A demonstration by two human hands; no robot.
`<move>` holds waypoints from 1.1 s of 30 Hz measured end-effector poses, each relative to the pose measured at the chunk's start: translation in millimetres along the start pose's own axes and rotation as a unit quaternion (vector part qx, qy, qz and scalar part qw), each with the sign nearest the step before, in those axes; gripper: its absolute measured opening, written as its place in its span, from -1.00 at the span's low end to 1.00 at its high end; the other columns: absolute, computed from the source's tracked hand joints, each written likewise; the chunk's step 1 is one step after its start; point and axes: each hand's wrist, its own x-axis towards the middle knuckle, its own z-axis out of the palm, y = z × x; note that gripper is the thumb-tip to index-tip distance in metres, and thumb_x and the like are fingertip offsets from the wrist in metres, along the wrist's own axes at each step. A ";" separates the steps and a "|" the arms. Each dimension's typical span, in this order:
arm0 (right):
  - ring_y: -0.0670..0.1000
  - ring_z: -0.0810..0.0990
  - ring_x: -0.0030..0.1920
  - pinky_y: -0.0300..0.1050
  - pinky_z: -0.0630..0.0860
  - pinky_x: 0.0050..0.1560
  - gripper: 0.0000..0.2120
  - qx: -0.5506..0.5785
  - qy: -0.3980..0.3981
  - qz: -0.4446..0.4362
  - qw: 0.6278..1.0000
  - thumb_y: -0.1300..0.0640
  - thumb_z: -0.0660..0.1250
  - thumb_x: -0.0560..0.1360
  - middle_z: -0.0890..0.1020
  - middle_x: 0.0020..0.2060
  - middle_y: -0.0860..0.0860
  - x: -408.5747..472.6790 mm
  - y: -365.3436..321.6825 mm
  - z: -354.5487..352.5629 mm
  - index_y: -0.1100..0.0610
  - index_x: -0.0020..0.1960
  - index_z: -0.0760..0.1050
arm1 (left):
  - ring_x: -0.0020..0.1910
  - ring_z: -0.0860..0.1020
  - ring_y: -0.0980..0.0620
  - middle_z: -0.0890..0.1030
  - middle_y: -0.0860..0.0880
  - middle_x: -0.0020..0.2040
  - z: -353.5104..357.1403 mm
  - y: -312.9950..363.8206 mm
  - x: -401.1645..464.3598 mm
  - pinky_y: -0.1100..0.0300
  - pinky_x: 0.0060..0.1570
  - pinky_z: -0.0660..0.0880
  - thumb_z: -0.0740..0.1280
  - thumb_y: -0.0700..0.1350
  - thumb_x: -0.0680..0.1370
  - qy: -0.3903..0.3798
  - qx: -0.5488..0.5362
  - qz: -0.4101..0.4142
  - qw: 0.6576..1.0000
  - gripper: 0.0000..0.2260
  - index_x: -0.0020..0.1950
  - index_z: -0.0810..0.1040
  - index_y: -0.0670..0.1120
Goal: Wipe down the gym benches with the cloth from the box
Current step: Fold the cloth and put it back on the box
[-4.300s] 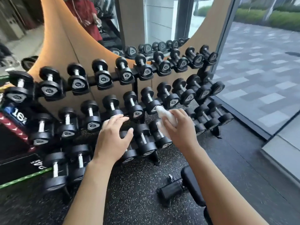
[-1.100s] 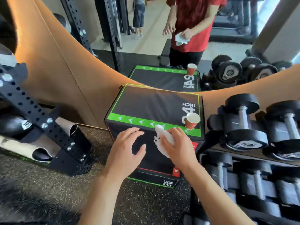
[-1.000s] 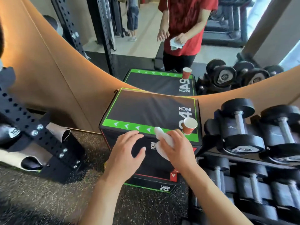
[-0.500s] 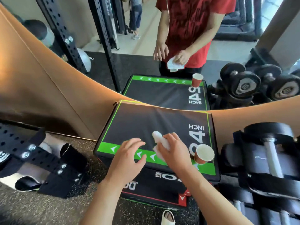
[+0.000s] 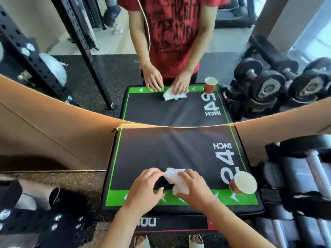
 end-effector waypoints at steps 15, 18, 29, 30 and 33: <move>0.07 0.39 0.11 -0.05 0.48 0.07 -0.62 0.060 0.182 0.233 0.953 0.13 0.49 0.42 0.41 0.16 -0.03 -21.7 -48.1 27.0 0.07 0.17 0.44 | 0.21 0.54 -0.03 0.57 0.08 0.24 27.8 -26.7 68.4 0.05 0.12 0.49 0.44 -0.12 0.47 -0.144 0.100 0.197 0.965 -0.63 0.28 0.62 0.03; 0.09 0.44 0.08 -0.07 0.47 0.04 -0.57 0.096 0.197 0.205 0.954 0.39 0.32 0.35 0.42 0.18 -0.01 -8.0 -40.4 20.2 0.11 0.18 0.47 | 0.05 0.57 -0.09 0.57 0.03 0.06 20.6 -22.0 67.9 0.01 -0.05 0.53 0.44 -0.13 0.45 -0.095 0.114 0.159 0.976 -0.75 0.13 0.61 -0.01; -0.04 0.56 -0.15 -0.10 0.53 -0.09 -0.87 0.165 0.139 0.192 0.957 0.07 0.47 0.51 0.54 -0.06 -0.11 18.2 -13.7 23.2 0.07 0.02 0.59 | -0.02 0.47 0.00 0.47 0.11 0.00 1.4 -38.8 21.9 0.04 -0.10 0.50 0.17 0.23 0.60 -0.011 0.107 -0.048 0.993 -0.64 0.00 0.64 0.03; -0.06 0.55 -0.17 -0.11 0.51 -0.10 -0.87 0.173 0.138 0.193 0.956 0.03 0.46 0.52 0.54 -0.09 -0.12 21.2 -15.0 22.4 0.04 0.00 0.58 | -0.01 0.49 0.00 0.49 0.12 0.03 0.5 -37.1 27.6 0.03 -0.09 0.51 0.15 0.15 0.62 0.000 0.094 -0.057 0.994 -0.66 0.04 0.65 0.01; -0.06 0.54 -0.21 -0.09 0.51 -0.14 -0.85 0.210 0.120 0.195 0.951 -0.06 0.42 0.52 0.56 -0.18 -0.09 35.0 -19.7 14.0 0.01 -0.10 0.54 | 0.18 0.49 -0.04 0.50 0.09 0.23 1.4 -38.5 52.0 0.02 0.07 0.52 0.24 -0.05 0.64 -0.030 0.082 -0.077 0.993 -0.75 0.29 0.58 -0.02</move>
